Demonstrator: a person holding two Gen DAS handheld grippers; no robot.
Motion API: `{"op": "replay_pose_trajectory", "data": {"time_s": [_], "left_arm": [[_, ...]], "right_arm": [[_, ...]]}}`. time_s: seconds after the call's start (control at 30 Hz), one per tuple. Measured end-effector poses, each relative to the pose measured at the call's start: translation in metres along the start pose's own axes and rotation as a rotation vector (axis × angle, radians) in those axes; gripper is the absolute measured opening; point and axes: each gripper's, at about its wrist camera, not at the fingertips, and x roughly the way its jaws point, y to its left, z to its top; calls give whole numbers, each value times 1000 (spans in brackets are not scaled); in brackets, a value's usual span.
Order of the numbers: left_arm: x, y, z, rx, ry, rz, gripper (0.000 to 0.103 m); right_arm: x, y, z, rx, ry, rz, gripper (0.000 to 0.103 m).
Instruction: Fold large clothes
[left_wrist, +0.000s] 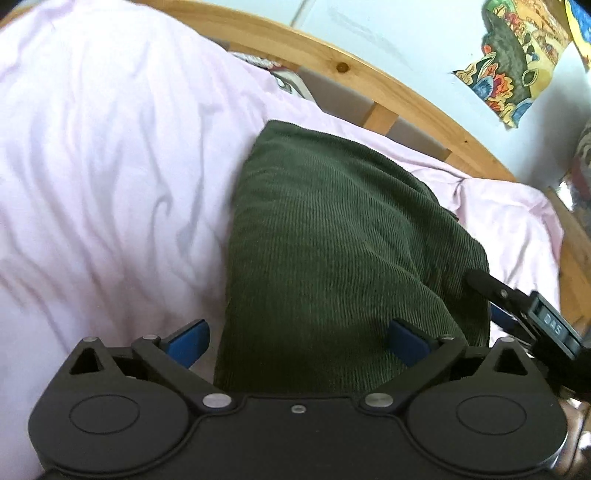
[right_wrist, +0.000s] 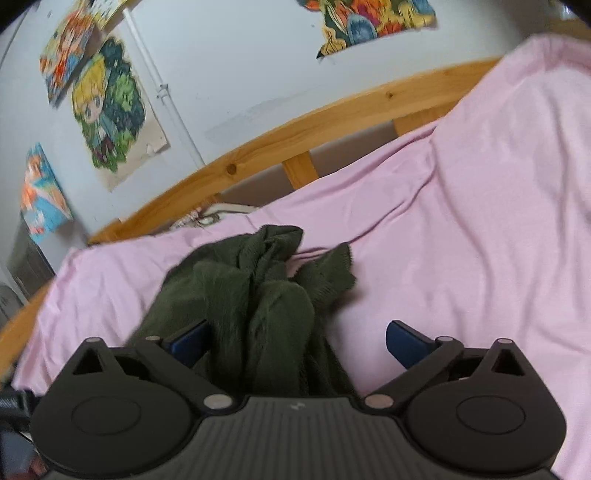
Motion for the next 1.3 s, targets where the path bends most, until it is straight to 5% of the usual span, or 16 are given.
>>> {"op": "replay_pose_trajectory", "data": {"time_s": [0.47, 0.67, 0.97, 1.13, 1.3], "left_arm": [[-117, -33, -59, 175, -244, 180, 102], [-160, -43, -72, 196, -317, 198, 102], [-169, -49, -125, 296, -358, 198, 103], [-147, -48, -152, 358, -286, 221, 103], [-143, -47, -155, 369, -294, 222, 103]], "right_arm": [[-146, 63, -30, -219, -275, 11, 103], [-190, 76, -46, -248, -339, 29, 103], [-233, 78, -100, -269, -346, -25, 103], [-228, 76, -112, -277, -298, -41, 103], [-215, 72, -116, -257, -261, -43, 103]]}}
